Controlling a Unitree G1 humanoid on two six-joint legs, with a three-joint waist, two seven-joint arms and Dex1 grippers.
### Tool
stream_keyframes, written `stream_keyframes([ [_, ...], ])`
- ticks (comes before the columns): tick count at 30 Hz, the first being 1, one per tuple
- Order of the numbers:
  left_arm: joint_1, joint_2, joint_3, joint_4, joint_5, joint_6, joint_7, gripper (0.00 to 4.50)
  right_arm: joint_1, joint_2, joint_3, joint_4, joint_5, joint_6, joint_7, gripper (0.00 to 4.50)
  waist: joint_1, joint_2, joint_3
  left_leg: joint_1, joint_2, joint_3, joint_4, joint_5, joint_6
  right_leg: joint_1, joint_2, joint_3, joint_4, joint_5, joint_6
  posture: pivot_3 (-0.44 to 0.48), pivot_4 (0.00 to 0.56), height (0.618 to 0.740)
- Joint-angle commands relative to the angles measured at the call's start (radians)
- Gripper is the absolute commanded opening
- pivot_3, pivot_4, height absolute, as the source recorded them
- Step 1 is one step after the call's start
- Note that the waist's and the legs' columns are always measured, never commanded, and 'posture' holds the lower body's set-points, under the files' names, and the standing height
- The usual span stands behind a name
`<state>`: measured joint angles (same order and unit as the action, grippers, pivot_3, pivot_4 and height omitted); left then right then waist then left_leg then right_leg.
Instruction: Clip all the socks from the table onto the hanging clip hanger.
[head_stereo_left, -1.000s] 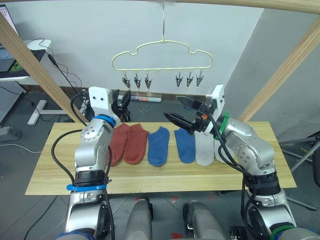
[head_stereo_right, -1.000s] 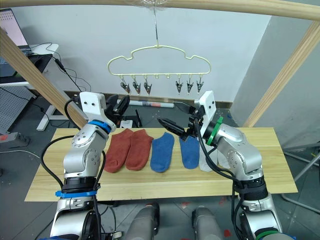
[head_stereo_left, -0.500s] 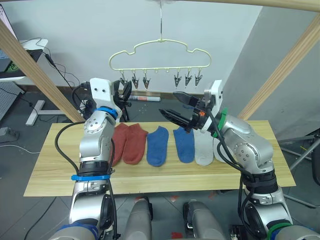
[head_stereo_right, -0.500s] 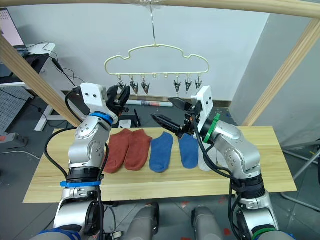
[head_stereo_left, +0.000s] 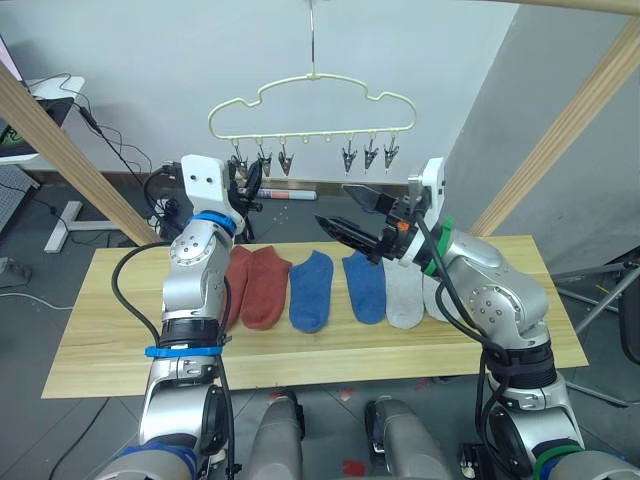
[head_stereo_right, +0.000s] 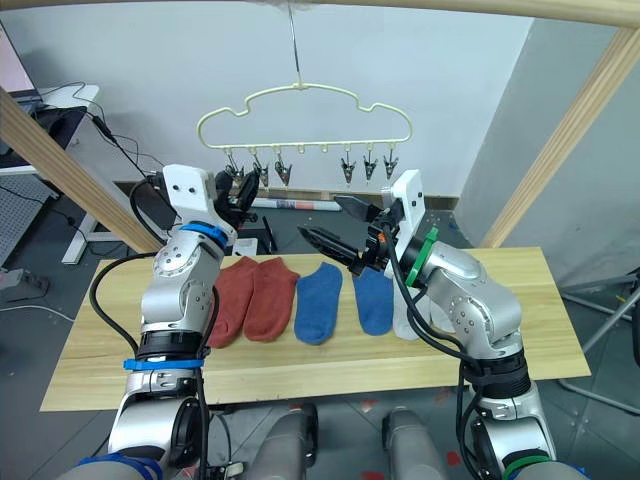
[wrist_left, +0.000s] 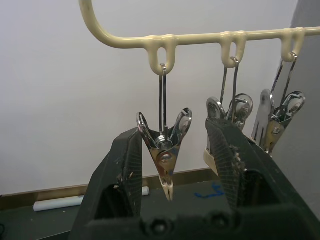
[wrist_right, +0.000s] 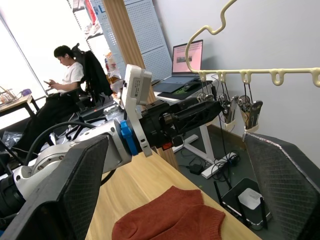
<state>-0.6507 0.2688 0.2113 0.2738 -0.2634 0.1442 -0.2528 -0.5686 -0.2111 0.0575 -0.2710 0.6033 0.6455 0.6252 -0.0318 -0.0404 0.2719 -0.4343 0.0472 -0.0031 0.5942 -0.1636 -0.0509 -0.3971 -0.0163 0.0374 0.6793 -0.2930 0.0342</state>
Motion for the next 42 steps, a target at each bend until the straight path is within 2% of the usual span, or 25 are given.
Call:
stream_keyframes([
  [1, -0.029, 0.007, 0.006, -0.026, 0.006, -0.03, 0.008, 2.22, -0.016, 0.001, -0.022, -0.048, 0.03, 0.001, -0.013, 4.5, 0.0, -0.001, 0.003, 0.0, 0.0, 0.0, 0.0, 0.0, 0.0, 0.0, 0.0, 0.0, 0.0, 0.0, 0.0, -0.028, 0.287, 0.74],
  [10, -0.037, 0.016, 0.006, -0.013, 0.023, -0.052, 0.016, 2.22, -0.025, 0.0, -0.023, -0.038, 0.032, 0.0, -0.027, 4.5, 0.0, -0.001, 0.004, -0.006, 0.0, 0.001, 0.0, 0.0, 0.0, -0.008, 0.0, 0.001, 0.001, 0.001, -0.001, -0.032, 0.29, 0.74],
  [29, -0.037, 0.031, -0.003, -0.002, 0.051, -0.082, 0.02, 2.22, -0.02, 0.003, -0.029, -0.033, 0.04, 0.004, -0.045, 4.5, 0.0, -0.001, 0.005, -0.007, 0.0, 0.001, 0.0, 0.0, 0.0, -0.008, 0.0, 0.0, 0.001, 0.001, -0.001, -0.026, 0.29, 0.74],
  [32, -0.038, 0.029, 0.0, -0.002, 0.045, -0.088, 0.014, 1.66, -0.025, 0.004, -0.03, -0.028, 0.04, 0.003, -0.047, 4.5, 0.0, -0.001, 0.005, -0.007, 0.0, 0.001, 0.0, 0.0, 0.0, -0.008, 0.0, 0.0, 0.001, 0.001, -0.001, -0.026, 0.29, 0.74],
  [35, -0.039, 0.027, -0.001, -0.004, 0.042, -0.093, 0.012, 0.72, -0.022, -0.001, -0.028, -0.029, 0.038, 0.003, -0.045, 4.5, 0.001, -0.001, 0.005, -0.007, 0.0, 0.001, 0.0, 0.0, 0.0, -0.008, 0.0, 0.0, 0.001, 0.001, -0.001, -0.02, 0.285, 0.74],
  [37, -0.041, 0.027, -0.001, -0.005, 0.041, -0.095, 0.011, 0.3, -0.019, -0.001, -0.028, -0.03, 0.036, 0.005, -0.05, 4.5, 0.001, -0.001, 0.005, -0.007, 0.0, 0.001, 0.0, 0.0, 0.0, -0.008, 0.0, 0.0, 0.001, 0.001, -0.001, -0.02, 0.285, 0.74],
  [39, -0.041, 0.028, 0.0, -0.01, 0.04, -0.093, 0.01, 0.01, -0.011, -0.002, -0.031, -0.03, 0.032, 0.01, -0.062, 4.5, 0.001, -0.001, 0.005, -0.007, 0.0, 0.001, 0.0, 0.0, 0.0, -0.008, 0.0, 0.0, 0.001, 0.001, -0.001, -0.018, 0.281, 0.74],
  [42, -0.036, 0.032, 0.0, -0.019, 0.04, -0.082, 0.008, 0.0, 0.014, -0.041, -0.004, -0.013, -0.041, 0.015, -0.099, 4.5, 0.001, -0.001, 0.005, -0.007, 0.0, 0.001, 0.0, 0.0, 0.0, -0.008, 0.0, 0.0, 0.001, 0.001, -0.001, -0.012, 0.279, 0.74],
])
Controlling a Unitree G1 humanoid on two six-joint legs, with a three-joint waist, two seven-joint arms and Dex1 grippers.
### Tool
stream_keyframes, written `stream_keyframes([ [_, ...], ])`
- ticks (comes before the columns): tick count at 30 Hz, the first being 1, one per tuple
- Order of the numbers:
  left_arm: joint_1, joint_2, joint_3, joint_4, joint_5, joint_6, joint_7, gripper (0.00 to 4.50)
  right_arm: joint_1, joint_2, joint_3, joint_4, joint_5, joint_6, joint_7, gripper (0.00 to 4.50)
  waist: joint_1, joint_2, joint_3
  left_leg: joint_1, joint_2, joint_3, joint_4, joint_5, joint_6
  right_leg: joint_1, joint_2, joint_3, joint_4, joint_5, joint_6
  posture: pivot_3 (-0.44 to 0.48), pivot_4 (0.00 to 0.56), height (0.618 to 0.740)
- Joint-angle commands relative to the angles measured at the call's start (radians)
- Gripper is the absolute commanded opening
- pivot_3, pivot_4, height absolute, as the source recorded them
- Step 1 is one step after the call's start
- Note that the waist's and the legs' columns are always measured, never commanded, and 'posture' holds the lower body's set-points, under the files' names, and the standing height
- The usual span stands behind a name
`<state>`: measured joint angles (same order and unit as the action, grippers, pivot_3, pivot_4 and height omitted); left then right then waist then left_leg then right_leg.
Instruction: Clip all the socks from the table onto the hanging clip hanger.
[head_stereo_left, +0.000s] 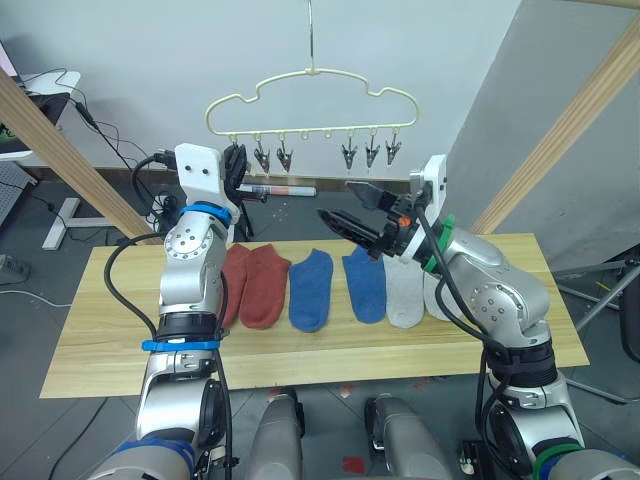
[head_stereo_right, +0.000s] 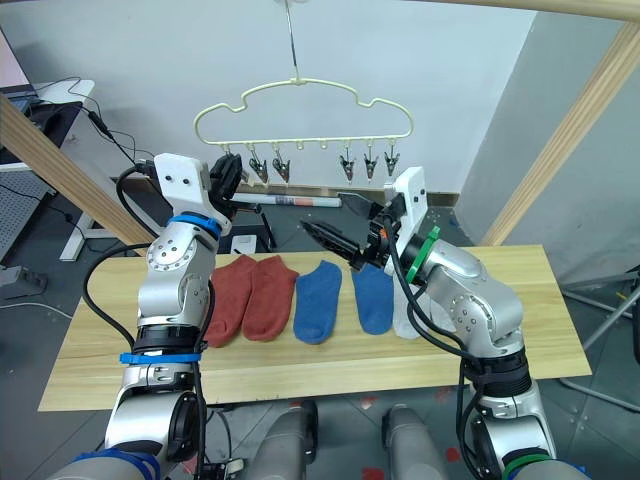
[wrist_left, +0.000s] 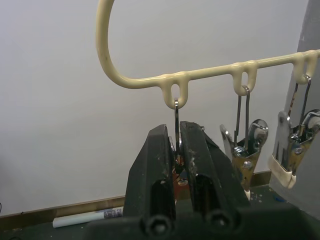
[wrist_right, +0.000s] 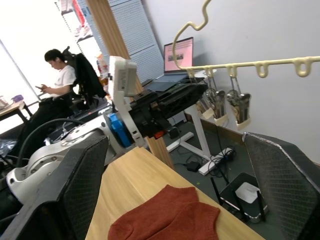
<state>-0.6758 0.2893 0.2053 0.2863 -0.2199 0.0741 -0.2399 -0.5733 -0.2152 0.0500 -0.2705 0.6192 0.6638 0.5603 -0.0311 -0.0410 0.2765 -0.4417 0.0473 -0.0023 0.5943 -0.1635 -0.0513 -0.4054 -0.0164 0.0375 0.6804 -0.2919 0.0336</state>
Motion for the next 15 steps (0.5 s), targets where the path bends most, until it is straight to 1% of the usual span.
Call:
stream_keyframes([
  [1, -0.009, 0.013, 0.005, -0.035, -0.006, 0.0, -0.009, 0.0, 0.027, -0.059, 0.019, 0.003, -0.104, -0.012, -0.051, 4.5, 0.001, 0.0, 0.0, 0.0, 0.0, 0.0, 0.0, 0.0, 0.0, 0.0, 0.0, 0.0, 0.0, 0.0, 0.0, -0.011, 0.279, 0.74],
  [3, 0.003, 0.022, -0.001, -0.056, -0.015, 0.052, -0.025, 0.0, 0.041, -0.12, 0.052, 0.075, -0.234, -0.003, -0.128, 4.5, 0.002, 0.0, 0.0, 0.0, -0.001, 0.0, 0.0, 0.0, 0.0, 0.0, -0.001, 0.0, 0.0, 0.0, 0.0, -0.012, 0.279, 0.74],
  [5, 0.02, 0.028, -0.01, -0.085, -0.026, 0.102, -0.045, 0.0, 0.054, -0.174, 0.07, 0.149, -0.33, -0.013, -0.173, 4.5, 0.002, 0.0, 0.0, 0.0, -0.001, 0.0, 0.0, 0.0, 0.0, 0.0, -0.001, 0.0, 0.0, 0.0, 0.001, -0.013, 0.279, 0.74],
  [7, 0.036, 0.037, -0.012, -0.108, -0.034, 0.134, -0.061, 0.0, 0.061, -0.205, 0.077, 0.214, -0.385, -0.03, -0.187, 4.5, 0.002, 0.0, 0.0, 0.0, -0.001, 0.001, 0.0, 0.0, 0.0, 0.0, -0.001, 0.001, 0.0, 0.0, 0.001, -0.014, 0.278, 0.74],
  [8, 0.051, 0.045, -0.009, -0.123, -0.041, 0.149, -0.072, 0.0, 0.06, -0.216, 0.067, 0.282, -0.415, -0.04, -0.207, 4.5, 0.001, 0.0, 0.0, 0.0, -0.001, 0.001, 0.0, 0.0, 0.0, 0.0, -0.001, 0.001, 0.0, 0.0, 0.001, -0.015, 0.279, 0.74],
  [11, 0.089, 0.057, -0.01, -0.163, -0.051, 0.193, -0.091, 0.0, 0.051, -0.223, 0.048, 0.461, -0.472, -0.074, -0.24, 4.5, -0.005, 0.0, 0.0, 0.001, 0.0, 0.003, 0.0, 0.0, 0.0, 0.0, -0.001, 0.002, 0.0, 0.0, 0.001, -0.001, 0.28, 0.74],
  [15, 0.121, 0.054, 0.008, -0.207, -0.064, 0.22, -0.08, 0.0, 0.035, -0.194, 0.036, 0.621, -0.512, -0.116, -0.261, 4.5, -0.006, 0.0, 0.0, 0.002, 0.0, 0.003, 0.0, 0.0, 0.0, 0.0, 0.0, 0.003, 0.0, 0.0, 0.001, 0.02, 0.289, 0.74],
])
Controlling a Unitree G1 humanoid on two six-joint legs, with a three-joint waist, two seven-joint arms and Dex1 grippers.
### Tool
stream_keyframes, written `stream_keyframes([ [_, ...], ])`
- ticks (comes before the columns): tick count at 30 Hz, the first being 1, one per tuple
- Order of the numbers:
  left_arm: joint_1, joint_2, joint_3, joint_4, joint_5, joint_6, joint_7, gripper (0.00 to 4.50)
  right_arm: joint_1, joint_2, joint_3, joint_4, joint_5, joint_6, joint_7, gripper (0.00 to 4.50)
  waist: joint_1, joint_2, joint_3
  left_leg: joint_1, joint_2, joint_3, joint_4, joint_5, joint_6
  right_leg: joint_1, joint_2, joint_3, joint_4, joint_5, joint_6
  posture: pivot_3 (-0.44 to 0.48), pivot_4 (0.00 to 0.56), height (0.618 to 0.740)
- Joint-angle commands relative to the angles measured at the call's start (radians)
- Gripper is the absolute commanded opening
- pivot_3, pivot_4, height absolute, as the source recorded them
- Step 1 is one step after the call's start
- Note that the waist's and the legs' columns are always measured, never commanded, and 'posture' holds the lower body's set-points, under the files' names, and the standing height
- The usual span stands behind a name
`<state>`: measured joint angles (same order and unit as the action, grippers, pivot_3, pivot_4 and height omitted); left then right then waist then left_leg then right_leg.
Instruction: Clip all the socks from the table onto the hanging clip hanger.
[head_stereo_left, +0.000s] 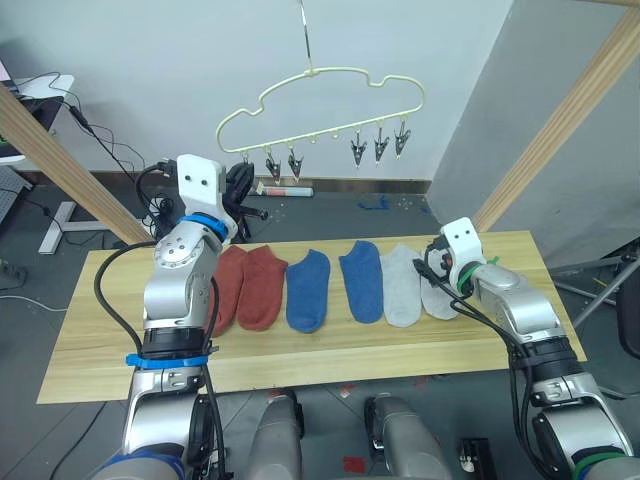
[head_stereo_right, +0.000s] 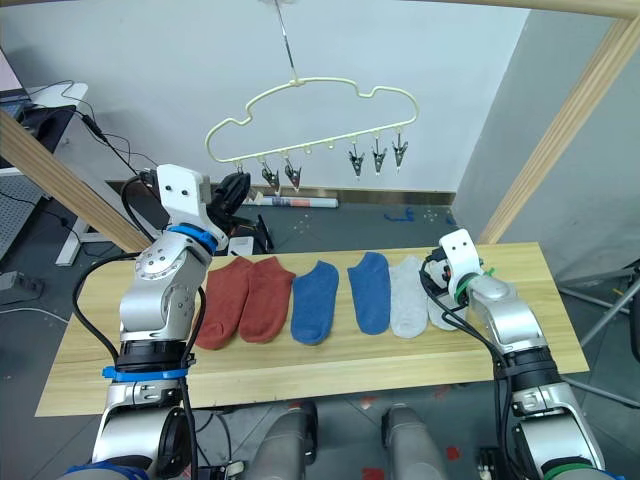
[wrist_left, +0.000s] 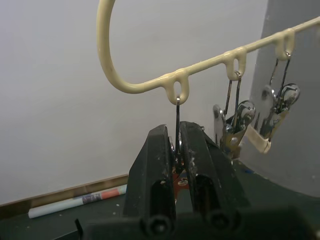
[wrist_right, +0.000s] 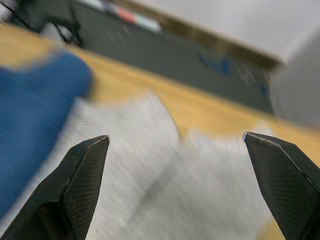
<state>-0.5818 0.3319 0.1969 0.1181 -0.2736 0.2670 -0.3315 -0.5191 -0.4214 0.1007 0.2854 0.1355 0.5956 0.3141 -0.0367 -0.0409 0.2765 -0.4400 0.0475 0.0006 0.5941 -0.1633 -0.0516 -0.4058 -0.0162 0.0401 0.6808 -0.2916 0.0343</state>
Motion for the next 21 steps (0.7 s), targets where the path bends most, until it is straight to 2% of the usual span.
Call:
stream_keyframes([
  [1, 0.034, 0.008, 0.023, -0.05, -0.015, 0.033, 0.019, 0.0, -0.027, 0.021, -0.017, 0.102, -0.034, -0.058, -0.016, 4.5, -0.001, 0.0, 0.0, 0.0, 0.0, 0.0, 0.0, 0.0, 0.0, 0.0, 0.0, 0.0, 0.0, 0.0, 0.0, 0.027, 0.292, 0.74],
  [7, 0.092, 0.011, 0.043, -0.125, -0.029, 0.064, 0.044, 0.0, -0.077, 0.063, -0.033, 0.353, -0.084, -0.163, -0.071, 4.5, 0.001, 0.0, 0.0, 0.002, 0.0, 0.002, 0.0, 0.0, 0.0, 0.001, 0.0, 0.002, 0.0, 0.0, 0.001, 0.055, 0.3, 0.74],
  [10, 0.111, 0.018, 0.052, -0.161, -0.036, 0.086, 0.049, 0.0, -0.088, 0.071, -0.062, 0.397, -0.083, -0.2, -0.094, 4.5, 0.005, 0.0, 0.0, 0.003, 0.0, 0.002, 0.0, 0.0, 0.0, 0.002, 0.0, 0.002, 0.0, 0.0, 0.002, 0.068, 0.309, 0.74],
  [15, 0.127, 0.034, 0.061, -0.177, -0.043, 0.105, 0.049, 0.0, -0.068, 0.078, -0.115, 0.319, -0.054, -0.148, -0.091, 4.5, 0.005, 0.0, 0.0, 0.003, 0.0, 0.002, 0.0, 0.0, 0.0, 0.002, 0.0, 0.003, 0.0, 0.0, 0.003, 0.064, 0.31, 0.74],
  [21, 0.106, 0.027, 0.049, -0.158, -0.035, 0.104, 0.053, 0.0, 0.022, 0.043, -0.072, 0.135, -0.064, -0.059, 0.019, 4.5, 0.004, 0.001, 0.0, 0.003, 0.0, 0.002, -0.001, 0.0, 0.0, 0.002, 0.0, 0.003, 0.0, 0.0, 0.002, 0.05, 0.306, 0.74],
])
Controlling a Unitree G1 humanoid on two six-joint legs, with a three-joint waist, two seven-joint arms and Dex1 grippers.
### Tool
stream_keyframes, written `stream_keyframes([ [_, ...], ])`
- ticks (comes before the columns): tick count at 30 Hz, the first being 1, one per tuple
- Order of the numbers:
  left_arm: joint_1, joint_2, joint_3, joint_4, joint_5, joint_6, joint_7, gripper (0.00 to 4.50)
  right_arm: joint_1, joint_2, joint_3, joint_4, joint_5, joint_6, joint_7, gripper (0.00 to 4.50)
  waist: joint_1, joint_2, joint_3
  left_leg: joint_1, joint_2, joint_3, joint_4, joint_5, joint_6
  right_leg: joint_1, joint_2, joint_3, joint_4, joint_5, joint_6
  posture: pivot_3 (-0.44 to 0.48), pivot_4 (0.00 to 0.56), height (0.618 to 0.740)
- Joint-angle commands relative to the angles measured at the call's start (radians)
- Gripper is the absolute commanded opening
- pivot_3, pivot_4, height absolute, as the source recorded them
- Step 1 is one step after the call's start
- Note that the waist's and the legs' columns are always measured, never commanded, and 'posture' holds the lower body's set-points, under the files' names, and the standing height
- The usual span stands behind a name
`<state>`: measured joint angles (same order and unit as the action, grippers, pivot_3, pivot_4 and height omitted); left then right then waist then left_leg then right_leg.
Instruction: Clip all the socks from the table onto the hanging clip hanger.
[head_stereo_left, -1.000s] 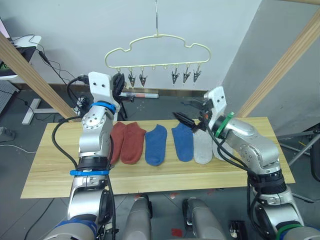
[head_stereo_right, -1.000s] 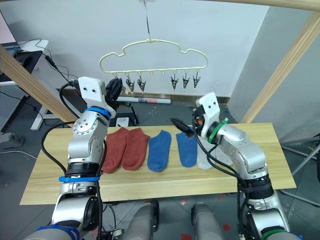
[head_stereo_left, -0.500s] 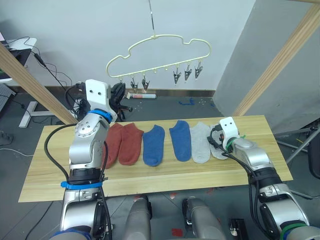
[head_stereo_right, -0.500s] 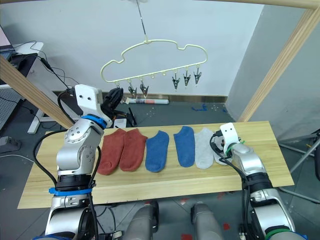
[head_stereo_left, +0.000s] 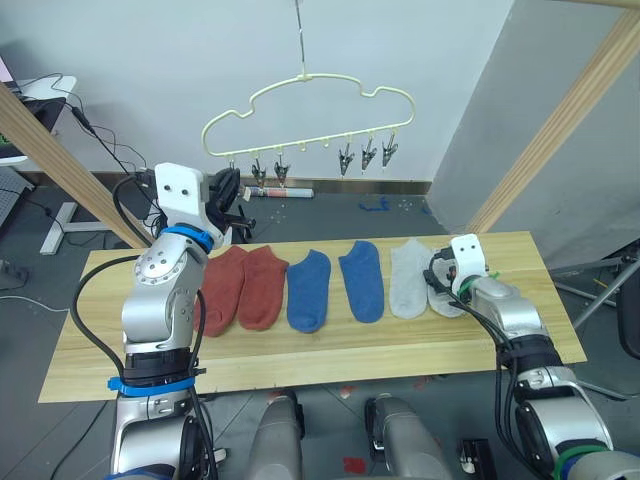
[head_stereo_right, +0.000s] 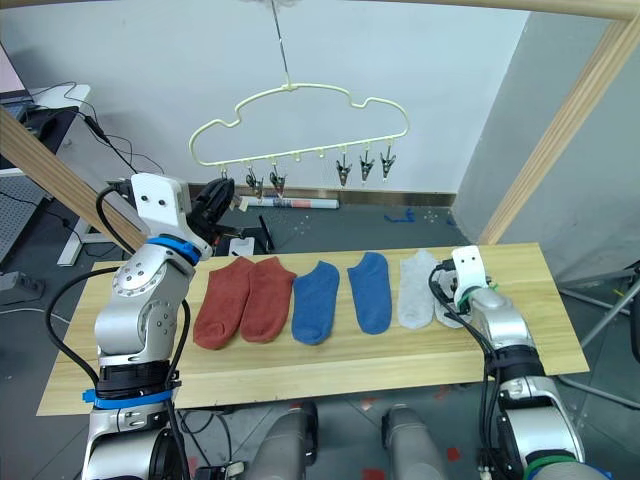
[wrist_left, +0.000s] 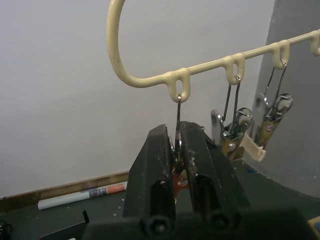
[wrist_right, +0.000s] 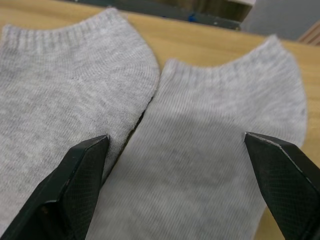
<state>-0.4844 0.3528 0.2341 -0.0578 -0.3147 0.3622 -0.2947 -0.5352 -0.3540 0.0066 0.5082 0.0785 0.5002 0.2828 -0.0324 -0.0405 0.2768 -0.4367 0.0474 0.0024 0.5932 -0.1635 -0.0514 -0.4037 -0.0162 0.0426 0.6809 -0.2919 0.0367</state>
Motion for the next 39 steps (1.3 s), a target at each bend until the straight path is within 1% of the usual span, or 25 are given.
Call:
stream_keyframes([
  [1, 0.004, 0.006, 0.01, 0.023, 0.007, 0.008, 0.016, 0.0, 0.049, -0.029, 0.03, -0.109, -0.01, 0.044, 0.062, 4.5, -0.001, 0.0, 0.0, 0.0, 0.0, 0.0, 0.0, 0.0, 0.0, 0.0, 0.0, 0.0, 0.0, 0.0, 0.0, 0.045, 0.302, 0.74],
  [5, -0.013, 0.004, 0.005, 0.044, 0.01, -0.003, 0.011, 0.0, 0.063, -0.038, -0.003, -0.155, -0.01, 0.054, 0.041, 4.5, -0.002, 0.0, 0.0, 0.0, 0.0, 0.0, 0.0, 0.0, 0.0, 0.0, 0.0, 0.0, 0.0, 0.0, 0.001, 0.034, 0.299, 0.74],
  [12, -0.027, -0.008, -0.014, 0.061, 0.015, -0.015, 0.007, 0.0, 0.04, 0.0, -0.114, -0.162, 0.013, 0.059, -0.08, 4.5, -0.001, 0.0, 0.0, 0.0, 0.0, 0.0, 0.0, 0.0, 0.0, 0.0, 0.0, 0.0, 0.0, -0.001, 0.001, 0.022, 0.295, 0.74],
  [17, -0.035, -0.006, -0.022, 0.066, 0.013, -0.015, 0.003, 0.0, 0.012, 0.031, -0.126, -0.064, 0.002, 0.034, -0.118, 4.5, -0.002, 0.0, 0.0, 0.0, 0.0, 0.0, 0.0, 0.0, 0.0, -0.001, 0.0, 0.0, 0.0, 0.0, 0.0, 0.02, 0.293, 0.74],
  [23, -0.04, 0.006, -0.023, 0.065, 0.012, -0.01, 0.0, 0.0, -0.023, 0.045, -0.099, 0.079, -0.01, -0.035, -0.09, 4.5, -0.002, 0.0, 0.0, 0.0, 0.0, 0.001, 0.0, 0.0, 0.0, 0.0, 0.0, 0.001, 0.0, 0.0, 0.0, 0.02, 0.293, 0.74],
  [26, -0.035, 0.012, -0.022, 0.057, 0.011, -0.006, -0.002, 0.0, -0.022, 0.038, -0.086, 0.117, -0.019, -0.052, -0.07, 3.89, -0.002, 0.0, 0.0, 0.0, 0.0, 0.001, 0.0, 0.0, 0.0, 0.0, 0.0, 0.0, 0.0, 0.0, 0.0, 0.044, 0.286, 0.74],
  [32, -0.026, 0.017, -0.019, 0.045, 0.01, 0.0, 0.001, 0.0, 0.008, 0.028, -0.075, 0.111, -0.013, -0.055, -0.04, 1.75, 0.002, 0.0, 0.0, 0.0, 0.0, 0.0, 0.0, 0.0, 0.0, 0.0, 0.0, 0.0, 0.0, 0.0, 0.001, 0.055, 0.282, 0.74],
  [37, -0.023, 0.015, -0.018, 0.041, 0.01, 0.003, 0.005, 0.0, 0.042, 0.017, -0.084, 0.074, 0.004, -0.033, -0.017, 0.17, 0.002, 0.0, 0.0, 0.0, 0.0, 0.0, 0.0, 0.0, 0.0, 0.001, 0.0, 0.0, 0.0, 0.0, 0.001, 0.059, 0.28, 0.74],
  [39, -0.023, 0.015, -0.018, 0.043, 0.01, 0.004, 0.005, 0.0, 0.065, 0.005, -0.082, 0.039, 0.009, -0.027, 0.009, 0.08, 0.002, 0.0, 0.0, 0.0, 0.0, 0.0, 0.0, 0.0, 0.0, 0.001, 0.0, 0.0, 0.0, 0.0, 0.001, 0.053, 0.283, 0.74],
])
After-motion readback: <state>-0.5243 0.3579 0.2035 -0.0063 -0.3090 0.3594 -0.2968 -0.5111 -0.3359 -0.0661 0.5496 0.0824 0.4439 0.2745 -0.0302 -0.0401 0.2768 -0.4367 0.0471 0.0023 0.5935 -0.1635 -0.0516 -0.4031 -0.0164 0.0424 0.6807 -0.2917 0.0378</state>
